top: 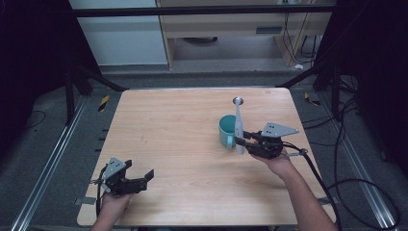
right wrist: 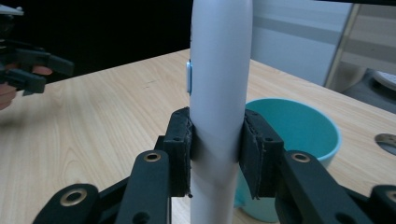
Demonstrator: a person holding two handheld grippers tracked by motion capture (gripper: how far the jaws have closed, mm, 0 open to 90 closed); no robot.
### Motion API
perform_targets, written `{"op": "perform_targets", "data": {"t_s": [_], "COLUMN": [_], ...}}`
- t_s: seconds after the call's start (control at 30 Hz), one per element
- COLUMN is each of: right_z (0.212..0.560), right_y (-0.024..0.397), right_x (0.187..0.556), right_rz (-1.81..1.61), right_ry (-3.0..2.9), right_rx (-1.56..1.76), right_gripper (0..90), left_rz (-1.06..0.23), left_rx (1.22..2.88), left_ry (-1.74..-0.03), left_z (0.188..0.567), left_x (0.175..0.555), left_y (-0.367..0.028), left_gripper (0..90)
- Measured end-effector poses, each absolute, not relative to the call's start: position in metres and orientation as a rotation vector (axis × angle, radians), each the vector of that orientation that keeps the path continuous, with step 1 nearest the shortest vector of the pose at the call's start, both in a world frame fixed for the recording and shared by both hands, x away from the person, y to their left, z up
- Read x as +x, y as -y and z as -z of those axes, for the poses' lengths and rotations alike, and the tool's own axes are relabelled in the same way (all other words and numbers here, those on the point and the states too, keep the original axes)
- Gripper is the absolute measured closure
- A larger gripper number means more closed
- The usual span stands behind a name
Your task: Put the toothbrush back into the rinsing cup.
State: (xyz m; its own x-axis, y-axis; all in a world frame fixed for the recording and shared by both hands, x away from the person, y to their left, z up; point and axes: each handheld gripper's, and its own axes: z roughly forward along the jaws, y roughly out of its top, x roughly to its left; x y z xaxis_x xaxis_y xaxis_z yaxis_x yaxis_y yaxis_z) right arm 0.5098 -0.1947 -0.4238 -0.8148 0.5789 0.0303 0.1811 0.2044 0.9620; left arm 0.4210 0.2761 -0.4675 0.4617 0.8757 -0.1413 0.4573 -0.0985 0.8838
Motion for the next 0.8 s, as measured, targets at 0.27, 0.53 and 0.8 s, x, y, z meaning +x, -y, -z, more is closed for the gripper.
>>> {"op": "perform_targets", "data": {"t_s": [0.27,0.53,0.8], "right_z": [0.413,0.4,0.393], "right_y": [0.201,0.203,0.2], "right_x": [0.51,0.518,0.53], "right_rz": [-1.687,-1.671,-1.659], "right_ry": [-2.071,-2.03,-1.999], "right_rx": [0.794,0.824,0.837], "right_gripper": [66.2,66.1,66.1], "left_rz": [-0.532,-0.53,-0.53], "left_rx": [1.73,1.732,1.732], "left_ry": [-1.147,-1.146,-1.145], "left_z": [0.468,0.468,0.468], "left_x": [0.421,0.422,0.422], "left_y": [-0.275,-0.274,-0.274], "left_gripper": [0.0,0.0,0.0]}}
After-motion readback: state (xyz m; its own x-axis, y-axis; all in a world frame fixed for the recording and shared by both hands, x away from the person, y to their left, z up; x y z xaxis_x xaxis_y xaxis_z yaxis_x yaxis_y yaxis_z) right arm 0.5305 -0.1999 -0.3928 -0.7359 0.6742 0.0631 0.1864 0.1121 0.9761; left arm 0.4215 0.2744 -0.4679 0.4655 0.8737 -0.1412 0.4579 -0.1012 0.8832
